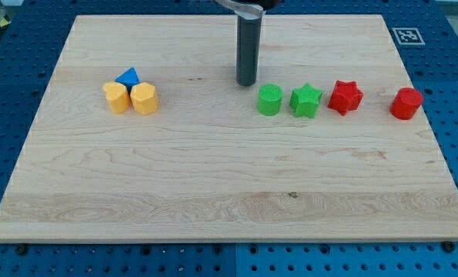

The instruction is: Move the blue cube diagonal to the yellow heart

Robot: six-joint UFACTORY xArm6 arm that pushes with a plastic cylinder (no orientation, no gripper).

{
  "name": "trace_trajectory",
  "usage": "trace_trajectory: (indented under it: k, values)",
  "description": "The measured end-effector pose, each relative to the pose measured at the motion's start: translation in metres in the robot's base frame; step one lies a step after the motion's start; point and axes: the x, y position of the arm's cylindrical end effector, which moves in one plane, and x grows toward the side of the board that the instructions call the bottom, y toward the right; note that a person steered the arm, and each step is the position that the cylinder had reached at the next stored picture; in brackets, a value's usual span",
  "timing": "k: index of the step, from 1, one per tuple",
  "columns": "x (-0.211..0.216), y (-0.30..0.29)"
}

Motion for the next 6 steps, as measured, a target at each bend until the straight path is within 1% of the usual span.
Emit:
trace_trajectory:
  k: [1,2,3,4,5,6]
  values:
    - [0.005,0.017]
    - [0.000,0.070]
    - [-0.022,0.091]
    - [-0.026,0.037]
    - [-0.015,-0.048]
    - [-0.018,-0.062]
